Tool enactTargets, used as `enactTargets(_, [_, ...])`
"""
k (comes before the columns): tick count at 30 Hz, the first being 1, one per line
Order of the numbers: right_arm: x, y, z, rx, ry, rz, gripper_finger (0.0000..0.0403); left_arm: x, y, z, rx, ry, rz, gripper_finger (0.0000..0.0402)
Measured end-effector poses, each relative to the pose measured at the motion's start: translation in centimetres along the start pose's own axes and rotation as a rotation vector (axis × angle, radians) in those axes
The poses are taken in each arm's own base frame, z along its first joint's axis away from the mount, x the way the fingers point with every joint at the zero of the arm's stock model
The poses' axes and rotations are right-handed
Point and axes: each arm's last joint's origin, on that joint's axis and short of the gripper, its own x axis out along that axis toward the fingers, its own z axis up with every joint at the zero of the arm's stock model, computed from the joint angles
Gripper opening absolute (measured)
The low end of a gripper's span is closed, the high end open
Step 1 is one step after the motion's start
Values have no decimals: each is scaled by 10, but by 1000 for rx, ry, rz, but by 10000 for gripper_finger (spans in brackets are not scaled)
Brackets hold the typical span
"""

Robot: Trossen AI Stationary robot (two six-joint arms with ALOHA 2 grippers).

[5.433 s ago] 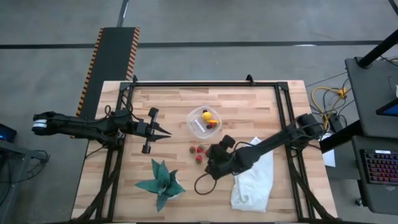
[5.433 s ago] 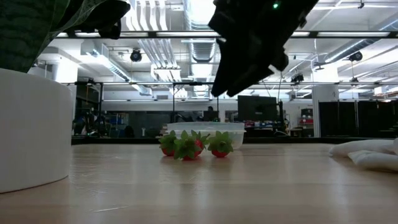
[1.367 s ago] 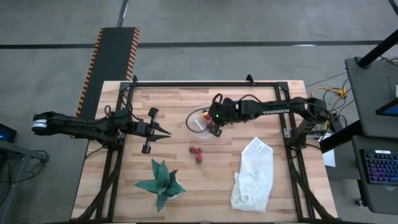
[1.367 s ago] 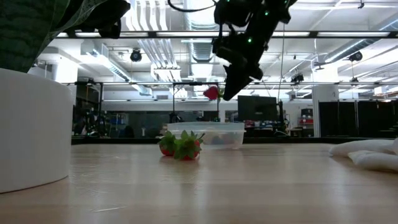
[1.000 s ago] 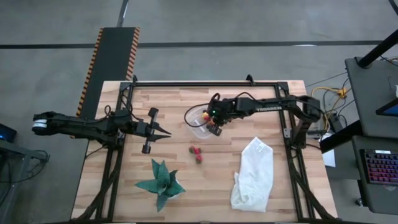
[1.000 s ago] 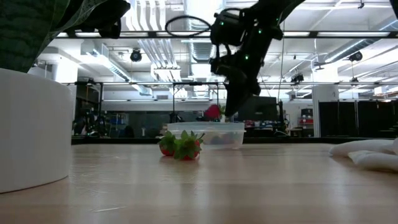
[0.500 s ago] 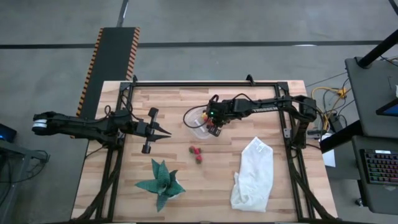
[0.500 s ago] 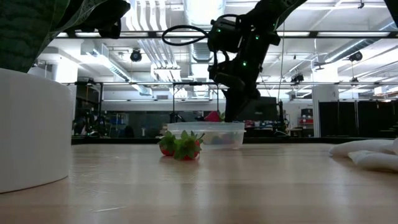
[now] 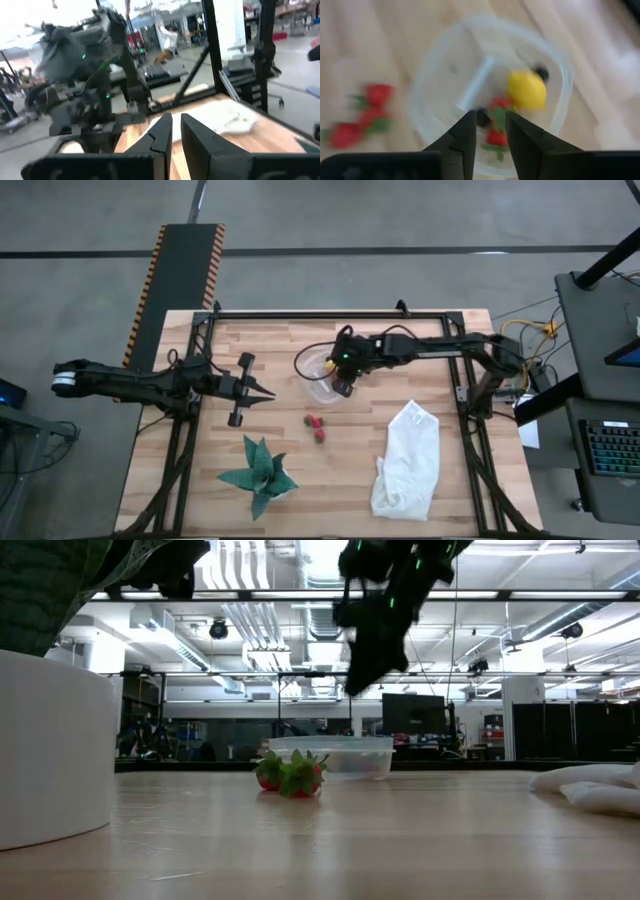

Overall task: Pick and placing Produce into tupperware
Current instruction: Put the strawberry into the bin

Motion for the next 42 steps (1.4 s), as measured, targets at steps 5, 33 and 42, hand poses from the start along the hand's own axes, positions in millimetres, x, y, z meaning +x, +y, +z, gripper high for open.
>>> enactTargets(5, [-73, 28, 4, -129, -229, 95, 106, 0, 2, 9, -25, -97, 21, 25])
enactTargets(33, [-120, 70, -212, -459, -873, 193, 67, 76, 29, 50, 11, -47, 8, 25])
enactTargets(42, [-128, 9, -203, -428, -1110, 303, 59, 75, 31, 49, 19, -34, 61, 25])
